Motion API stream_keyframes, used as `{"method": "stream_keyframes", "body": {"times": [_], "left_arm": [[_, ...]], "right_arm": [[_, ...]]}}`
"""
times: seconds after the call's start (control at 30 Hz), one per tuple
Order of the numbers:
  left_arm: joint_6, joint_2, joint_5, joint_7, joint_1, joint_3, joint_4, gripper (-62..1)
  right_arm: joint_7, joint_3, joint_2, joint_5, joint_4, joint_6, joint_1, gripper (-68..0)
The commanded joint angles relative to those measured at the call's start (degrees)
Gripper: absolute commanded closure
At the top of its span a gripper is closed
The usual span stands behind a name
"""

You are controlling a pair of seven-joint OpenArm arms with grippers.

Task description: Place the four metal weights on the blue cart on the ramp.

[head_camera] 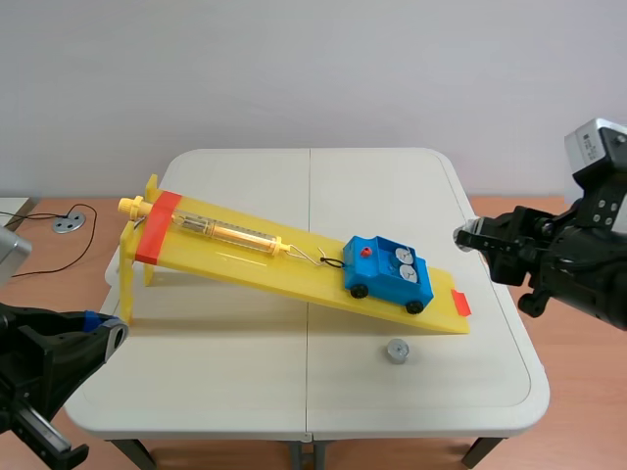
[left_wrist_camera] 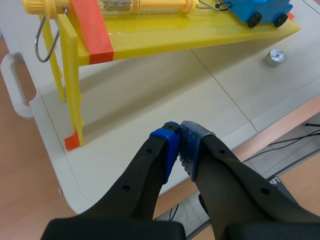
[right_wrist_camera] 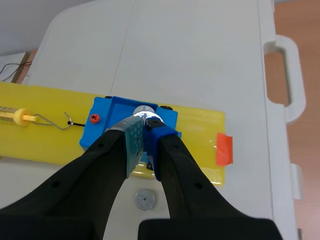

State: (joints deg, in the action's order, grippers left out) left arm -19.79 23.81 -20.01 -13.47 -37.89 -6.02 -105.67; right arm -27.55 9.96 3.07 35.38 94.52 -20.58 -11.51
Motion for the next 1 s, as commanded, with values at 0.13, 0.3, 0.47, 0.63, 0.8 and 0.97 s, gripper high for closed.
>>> {"method": "stream_keyframes", "body": {"times": [0.13,0.3,0.47,0.63,0.8,0.97], "left_arm": [[-1.4,-0.3,-4.3,5.9,1.6,-0.9,-3.8,-3.8],[-1.4,-0.3,-4.3,5.9,1.6,-0.9,-3.8,-3.8],[-1.4,-0.3,-4.3,5.9,1.6,-0.9,-3.8,-3.8],[-1.4,-0.3,-4.3,5.9,1.6,-0.9,-3.8,-3.8],[-1.4,-0.3,-4.3,5.9,1.6,-0.9,-3.8,-3.8],[-1.4,-0.3,-4.3,5.9,1.6,-0.9,-3.8,-3.8]], "right_arm": [[7.8,-2.4,0.1,3.7,-0.8,-2.0,9.7,-0.6],[8.0,-4.4,-0.9,3.2,-5.8,-2.0,13.7,-0.6],[8.6,-6.5,-1.8,0.9,-9.7,-2.6,16.6,-0.6],[9.0,-7.9,-2.4,-0.9,-11.5,-2.8,18.4,-0.6],[9.7,-8.2,-3.0,-2.0,-13.1,-2.8,19.3,-0.6],[11.1,-8.2,-3.0,-3.1,-15.0,-2.6,20.0,-0.7]]}}
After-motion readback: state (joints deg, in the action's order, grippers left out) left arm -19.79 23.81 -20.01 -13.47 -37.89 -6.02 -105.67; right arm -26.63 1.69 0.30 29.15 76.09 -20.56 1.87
